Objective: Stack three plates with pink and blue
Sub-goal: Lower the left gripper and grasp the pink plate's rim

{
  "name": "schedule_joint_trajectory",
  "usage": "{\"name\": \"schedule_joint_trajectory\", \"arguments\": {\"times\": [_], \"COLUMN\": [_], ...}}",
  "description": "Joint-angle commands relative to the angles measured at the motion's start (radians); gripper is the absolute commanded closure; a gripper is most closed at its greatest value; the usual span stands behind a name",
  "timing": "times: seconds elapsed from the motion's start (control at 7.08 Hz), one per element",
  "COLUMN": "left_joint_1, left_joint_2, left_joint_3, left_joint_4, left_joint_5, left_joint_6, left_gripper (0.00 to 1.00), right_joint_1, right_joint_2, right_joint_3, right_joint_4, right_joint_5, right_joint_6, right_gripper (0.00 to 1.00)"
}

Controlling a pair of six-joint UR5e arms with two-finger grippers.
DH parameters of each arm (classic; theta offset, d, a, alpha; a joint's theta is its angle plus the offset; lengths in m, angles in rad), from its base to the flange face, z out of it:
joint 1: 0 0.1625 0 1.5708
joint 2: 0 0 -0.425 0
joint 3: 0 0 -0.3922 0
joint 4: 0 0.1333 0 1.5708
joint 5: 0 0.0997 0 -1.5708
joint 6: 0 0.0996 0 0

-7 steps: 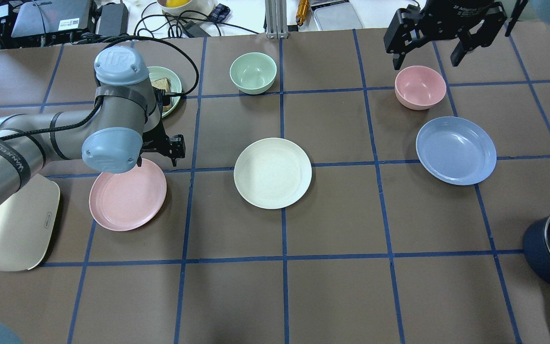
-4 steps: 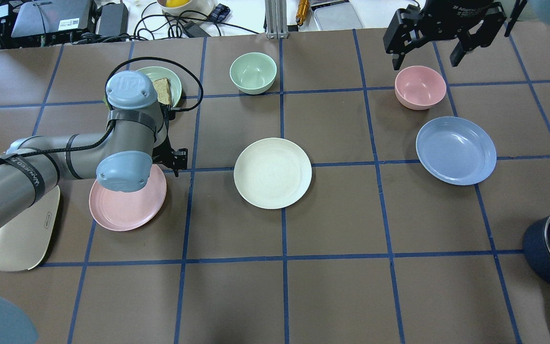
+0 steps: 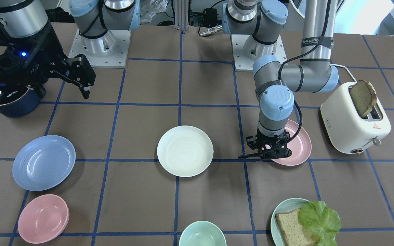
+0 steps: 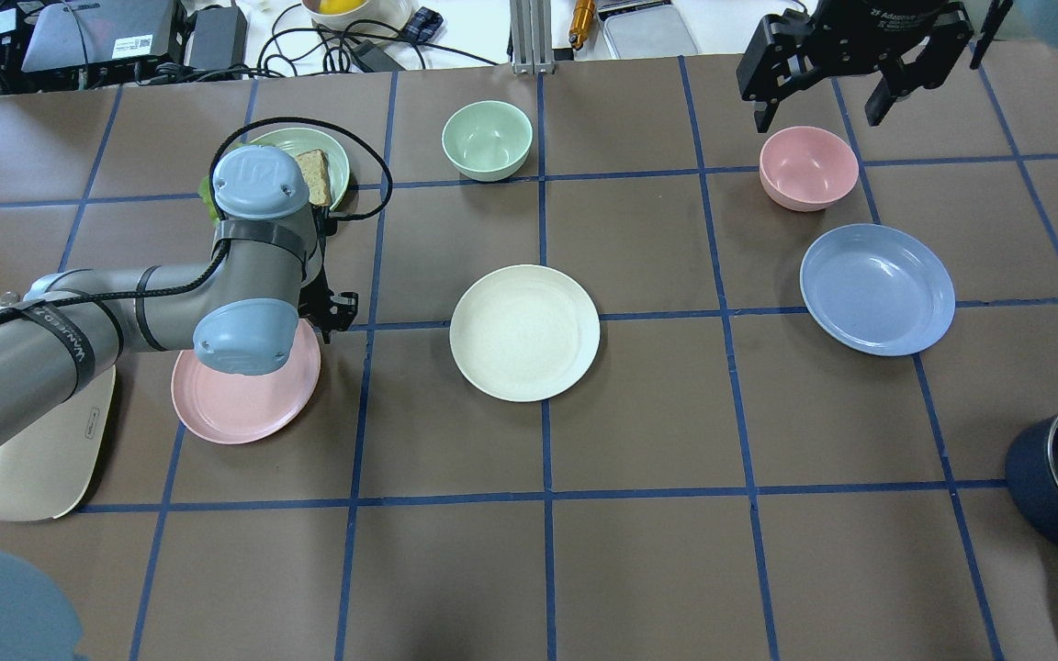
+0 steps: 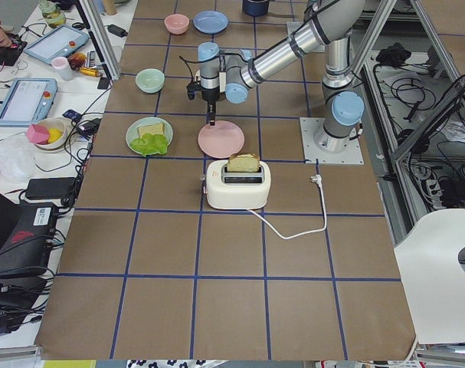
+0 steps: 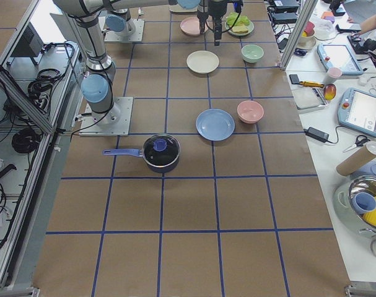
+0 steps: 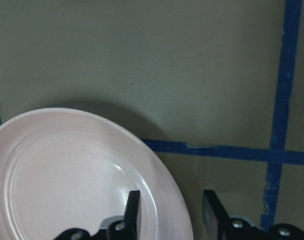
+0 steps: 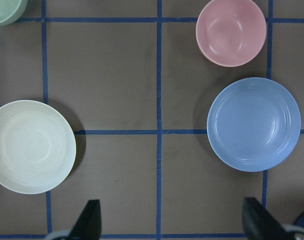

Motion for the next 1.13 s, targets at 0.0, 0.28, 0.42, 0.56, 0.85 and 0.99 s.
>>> {"name": "schedule_joint_trajectory", "arguments": {"times": [0.0, 0.28, 0.42, 0.56, 0.85, 0.99], "left_joint_1": [-0.002, -0.002, -0.002, -0.002, -0.008, -0.009], "left_joint_2": [0.001, -0.001, 0.001, 0.001, 0.001, -0.001], "left_joint_3": [0.0, 0.005, 0.005, 0.005, 0.005, 0.005], "left_joint_4": [0.0, 0.0, 0.0, 0.002, 0.005, 0.005], "left_joint_5": [0.0, 0.0, 0.0, -0.001, -0.001, -0.003], "left_joint_6": [0.016, 0.022, 0.028, 0.034, 0.031, 0.024], "left_gripper": [0.79, 1.0, 1.0, 1.0, 1.0, 0.96], "right_joint_1": [0.002, 0.001, -0.001, -0.001, -0.001, -0.001], "right_joint_2": [0.0, 0.0, 0.0, -0.001, -0.001, 0.0], "right_joint_3": [0.0, 0.0, 0.0, 0.0, 0.0, 0.0], "right_joint_4": [-0.001, -0.002, -0.001, -0.002, -0.002, -0.001], "right_joint_5": [0.0, -0.001, 0.002, 0.002, 0.005, 0.005], "right_joint_6": [0.0, 0.0, 0.0, 0.0, 0.0, 0.0], "right_gripper": [0.0, 0.0, 0.0, 0.0, 0.0, 0.0]}}
